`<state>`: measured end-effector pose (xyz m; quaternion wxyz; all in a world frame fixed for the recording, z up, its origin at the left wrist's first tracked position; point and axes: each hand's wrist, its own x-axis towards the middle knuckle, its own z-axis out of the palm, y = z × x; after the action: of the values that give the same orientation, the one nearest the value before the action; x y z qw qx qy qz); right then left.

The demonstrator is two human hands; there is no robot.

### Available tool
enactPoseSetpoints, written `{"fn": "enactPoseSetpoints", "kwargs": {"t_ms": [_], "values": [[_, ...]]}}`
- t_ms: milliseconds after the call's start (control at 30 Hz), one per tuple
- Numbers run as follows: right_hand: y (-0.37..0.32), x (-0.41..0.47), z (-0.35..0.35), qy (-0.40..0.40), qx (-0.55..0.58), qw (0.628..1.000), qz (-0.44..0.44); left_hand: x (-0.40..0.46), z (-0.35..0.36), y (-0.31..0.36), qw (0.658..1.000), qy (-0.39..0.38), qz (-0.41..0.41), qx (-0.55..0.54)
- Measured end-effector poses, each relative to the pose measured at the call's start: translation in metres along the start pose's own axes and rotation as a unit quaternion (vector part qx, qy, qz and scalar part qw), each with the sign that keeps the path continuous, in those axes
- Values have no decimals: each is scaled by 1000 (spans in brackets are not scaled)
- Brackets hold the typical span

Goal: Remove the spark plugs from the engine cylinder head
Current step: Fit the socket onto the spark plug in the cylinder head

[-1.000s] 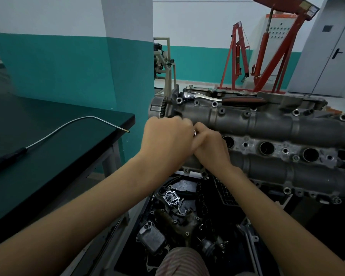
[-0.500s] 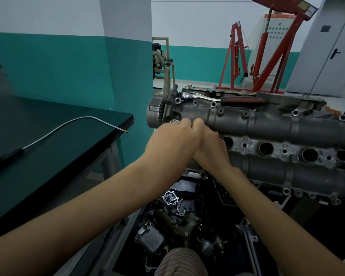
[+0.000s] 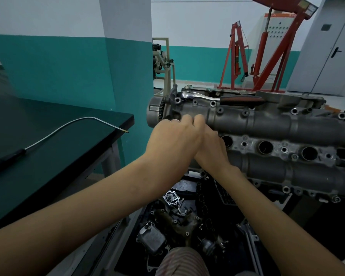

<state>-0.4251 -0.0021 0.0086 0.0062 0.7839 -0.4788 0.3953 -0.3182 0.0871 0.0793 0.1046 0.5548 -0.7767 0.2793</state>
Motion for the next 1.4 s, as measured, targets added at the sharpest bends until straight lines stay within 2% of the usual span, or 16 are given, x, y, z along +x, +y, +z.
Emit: {"fn": "enactPoseSetpoints", "kwargs": {"t_ms": [100,200,300,467,533,667,833,1000,1100,1333,1400], "values": [[-1,-2,-2,8,-3,1000,6,5,1,-4,999,-11,-38,23],[-1,-4,-4,3,5,1000,30,3,4,-4,998,4,-43,39],[0,-2,-2,-11,1,1000,29,-2,8,-2,998,33,-61,-6],[0,-2,-1,3,-23,1000,7,2,10,1,996,14,-71,-53],[0,-2,-1,9,-10,1000,3,9,9,-3,996,-5,-86,-36],[-1,-2,-4,-3,-14,1000,11,10,5,-12,994,28,-101,28],[0,-2,-2,9,-25,1000,3,2,8,-8,995,-20,-35,-86],[-1,-2,0,14,-22,1000,5,7,9,-11,996,-51,-34,-64],[0,0,0,2,-55,998,6,2,12,-7,996,-23,0,-82],[-3,-3,-3,8,2,1000,8,17,7,-10,998,-47,-35,12],[-4,-4,-4,11,1,1000,15,15,9,-9,997,-23,-31,60]]}}
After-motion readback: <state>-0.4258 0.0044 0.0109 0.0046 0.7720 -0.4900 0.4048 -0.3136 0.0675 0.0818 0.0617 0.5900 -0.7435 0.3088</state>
